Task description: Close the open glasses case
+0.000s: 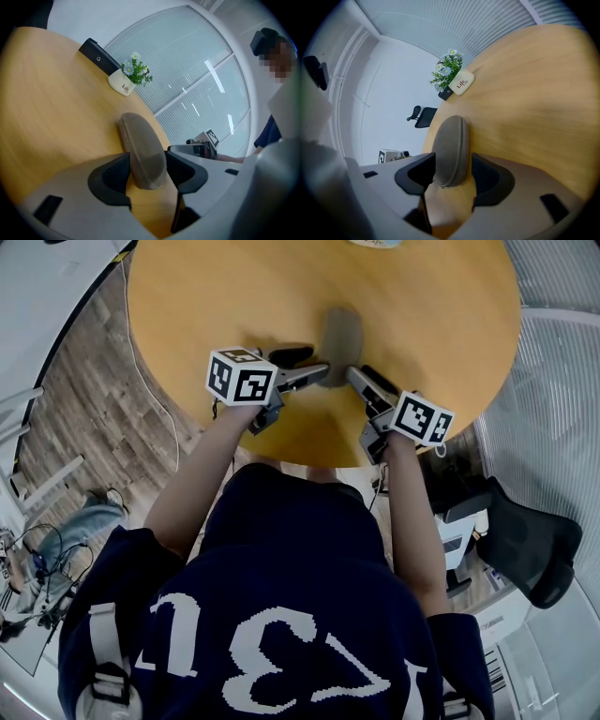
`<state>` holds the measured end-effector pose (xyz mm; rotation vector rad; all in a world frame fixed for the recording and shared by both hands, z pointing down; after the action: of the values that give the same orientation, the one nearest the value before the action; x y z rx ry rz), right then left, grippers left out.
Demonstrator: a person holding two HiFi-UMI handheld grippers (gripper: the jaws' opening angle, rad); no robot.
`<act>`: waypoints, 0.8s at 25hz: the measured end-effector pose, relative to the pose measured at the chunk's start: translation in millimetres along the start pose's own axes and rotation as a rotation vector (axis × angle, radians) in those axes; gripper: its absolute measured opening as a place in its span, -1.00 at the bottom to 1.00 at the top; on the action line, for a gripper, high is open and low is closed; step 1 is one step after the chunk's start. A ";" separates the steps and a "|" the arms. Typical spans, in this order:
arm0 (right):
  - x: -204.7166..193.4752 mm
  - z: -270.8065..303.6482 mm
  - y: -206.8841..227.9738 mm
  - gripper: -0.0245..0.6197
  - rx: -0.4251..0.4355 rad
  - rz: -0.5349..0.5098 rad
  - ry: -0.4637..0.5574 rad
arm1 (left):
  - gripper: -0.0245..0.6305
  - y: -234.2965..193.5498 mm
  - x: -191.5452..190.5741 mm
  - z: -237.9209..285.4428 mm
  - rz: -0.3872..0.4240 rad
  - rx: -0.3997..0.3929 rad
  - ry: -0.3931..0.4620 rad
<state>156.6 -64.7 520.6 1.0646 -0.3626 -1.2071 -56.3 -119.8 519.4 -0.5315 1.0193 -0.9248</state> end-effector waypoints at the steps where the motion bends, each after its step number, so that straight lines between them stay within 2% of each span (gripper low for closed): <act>1: -0.5 1.3 2.3 -0.20 0.002 0.003 -0.007 | -0.21 0.4 -0.8 1.1 -0.006 -0.005 -0.008; 4: -5.3 16.0 4.8 -0.15 0.065 0.049 -0.045 | -0.21 1.4 -1.7 8.1 -0.049 -0.040 -0.007; 10: -4.9 20.7 7.5 -0.09 0.154 0.176 -0.008 | -0.22 5.7 1.8 3.1 -0.179 -0.141 0.095; 13: -4.9 16.5 12.1 -0.07 0.256 0.259 -0.014 | -0.28 10.9 1.3 -1.8 -0.218 -0.184 0.106; 17: -5.8 12.2 22.0 -0.07 0.408 0.394 -0.029 | -0.42 17.4 -0.4 -8.1 -0.316 -0.275 0.094; 20: -11.8 13.9 22.3 -0.07 0.450 0.455 -0.085 | -0.42 18.8 -6.7 -14.8 -0.356 -0.284 0.068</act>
<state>155.0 -61.4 549.1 1.2275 -0.9223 -0.7765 -63.4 -103.7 501.9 -0.9472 1.1467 -1.1234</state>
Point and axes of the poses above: the fingertips, and each gripper's own axes: z forward along the fingers, y to its right, x out of its top, the point moved 9 cm from there along -z, backward along the fingers, and after that the axes turned 6 degrees about -y, right-handed, at the moved point
